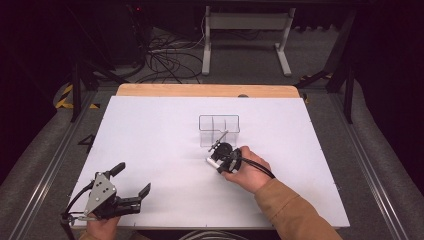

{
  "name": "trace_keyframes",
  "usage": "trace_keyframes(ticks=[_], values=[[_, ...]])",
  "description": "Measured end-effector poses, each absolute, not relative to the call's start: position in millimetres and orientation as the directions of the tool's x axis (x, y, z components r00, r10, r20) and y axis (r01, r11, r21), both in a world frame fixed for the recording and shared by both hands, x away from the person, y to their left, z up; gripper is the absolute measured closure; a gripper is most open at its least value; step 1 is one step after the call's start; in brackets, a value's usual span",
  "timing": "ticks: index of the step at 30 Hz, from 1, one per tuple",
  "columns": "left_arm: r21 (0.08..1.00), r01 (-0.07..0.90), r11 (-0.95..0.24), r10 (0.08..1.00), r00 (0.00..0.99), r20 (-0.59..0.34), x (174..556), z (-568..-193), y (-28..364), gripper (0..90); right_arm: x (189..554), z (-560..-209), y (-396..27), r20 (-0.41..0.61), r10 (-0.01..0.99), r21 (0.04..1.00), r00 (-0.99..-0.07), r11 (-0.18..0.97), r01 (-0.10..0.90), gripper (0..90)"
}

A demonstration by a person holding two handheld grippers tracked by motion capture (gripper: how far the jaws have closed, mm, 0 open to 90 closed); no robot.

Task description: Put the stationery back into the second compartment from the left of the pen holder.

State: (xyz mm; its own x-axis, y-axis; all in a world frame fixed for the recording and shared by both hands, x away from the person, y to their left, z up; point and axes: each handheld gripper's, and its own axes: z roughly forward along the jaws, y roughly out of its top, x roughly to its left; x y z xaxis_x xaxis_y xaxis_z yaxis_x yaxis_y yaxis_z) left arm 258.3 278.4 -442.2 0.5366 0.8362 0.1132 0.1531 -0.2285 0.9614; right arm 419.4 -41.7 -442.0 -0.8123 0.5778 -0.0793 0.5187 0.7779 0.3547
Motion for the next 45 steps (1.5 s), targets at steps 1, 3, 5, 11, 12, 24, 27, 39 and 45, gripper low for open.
trace_keyframes(ticks=[1, 3, 5, 11, 12, 24, 27, 39, 45], values=[[0.961, 0.153, -0.229, 0.836, 0.537, 0.113, 258.3, -442.2, 278.4, 3.3, 418.8, -440.7, -42.1, -0.073, 0.582, 0.358, -0.810, 0.773, 0.524, 78.9], [0.961, 0.154, -0.228, 0.836, 0.537, 0.112, 258.2, -442.2, 278.2, 3.3, 418.0, -437.6, -44.0, -0.075, 0.583, 0.376, -0.809, 0.768, 0.518, 78.8], [0.961, 0.155, -0.228, 0.836, 0.537, 0.112, 258.2, -442.2, 278.0, 3.3, 416.5, -433.4, -46.2, -0.073, 0.585, 0.391, -0.807, 0.762, 0.517, 78.8], [0.961, 0.155, -0.229, 0.835, 0.539, 0.111, 258.5, -442.3, 277.5, 3.3, 411.2, -419.6, -54.0, -0.067, 0.582, 0.456, -0.811, 0.740, 0.494, 78.8], [0.961, 0.156, -0.229, 0.835, 0.539, 0.111, 258.6, -442.2, 277.5, 3.3, 410.4, -418.0, -54.8, -0.063, 0.585, 0.470, -0.809, 0.732, 0.493, 78.8], [0.961, 0.155, -0.229, 0.835, 0.538, 0.113, 258.9, -442.3, 277.7, 3.3, 406.9, -408.4, -60.6, -0.064, 0.577, 0.518, -0.814, 0.716, 0.468, 78.8], [0.961, 0.154, -0.229, 0.835, 0.538, 0.113, 258.8, -442.3, 277.8, 3.3, 405.3, -403.1, -63.9, -0.055, 0.587, 0.539, -0.808, 0.698, 0.471, 78.8], [0.961, 0.154, -0.228, 0.836, 0.537, 0.112, 258.7, -442.4, 277.2, 3.3, 393.4, -379.6, -81.6, -0.058, 0.586, 0.710, -0.808, 0.593, 0.379, 78.8], [0.961, 0.153, -0.228, 0.836, 0.537, 0.113, 258.6, -442.4, 277.2, 3.3, 390.8, -374.8, -86.2, -0.054, 0.570, 0.763, -0.820, 0.553, 0.334, 78.9]])
